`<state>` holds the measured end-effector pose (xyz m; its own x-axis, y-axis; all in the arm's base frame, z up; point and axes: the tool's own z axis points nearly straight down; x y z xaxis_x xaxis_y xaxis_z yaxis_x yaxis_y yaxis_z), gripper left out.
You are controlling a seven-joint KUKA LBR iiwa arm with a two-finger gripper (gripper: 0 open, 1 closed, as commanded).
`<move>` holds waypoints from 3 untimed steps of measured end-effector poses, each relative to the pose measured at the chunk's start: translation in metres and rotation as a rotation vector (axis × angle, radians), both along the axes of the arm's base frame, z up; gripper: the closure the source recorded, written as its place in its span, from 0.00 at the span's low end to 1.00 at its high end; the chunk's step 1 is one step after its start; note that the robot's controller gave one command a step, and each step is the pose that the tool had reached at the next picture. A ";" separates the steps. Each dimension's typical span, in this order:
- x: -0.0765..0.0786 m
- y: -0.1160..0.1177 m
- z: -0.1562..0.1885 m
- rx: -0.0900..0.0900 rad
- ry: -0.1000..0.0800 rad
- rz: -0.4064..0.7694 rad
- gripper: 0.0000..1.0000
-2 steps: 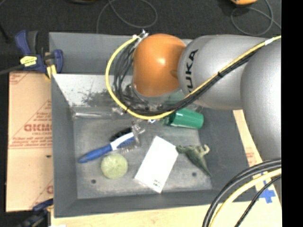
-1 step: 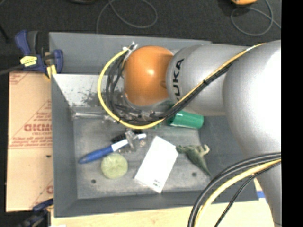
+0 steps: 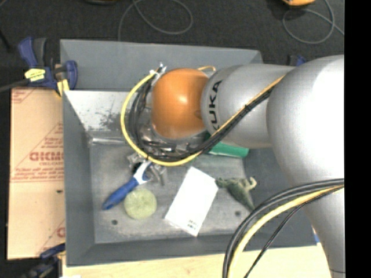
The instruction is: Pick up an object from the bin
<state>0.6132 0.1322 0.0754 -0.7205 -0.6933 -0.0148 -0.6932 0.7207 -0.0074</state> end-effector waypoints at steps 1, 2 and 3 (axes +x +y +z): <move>0.000 0.000 0.000 0.000 0.000 0.000 1.00; 0.000 0.000 0.003 0.000 0.002 -0.002 1.00; -0.002 -0.001 0.014 -0.003 0.013 -0.002 1.00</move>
Offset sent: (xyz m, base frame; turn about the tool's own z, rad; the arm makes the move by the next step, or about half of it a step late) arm 0.0000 0.0000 0.0230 0.0000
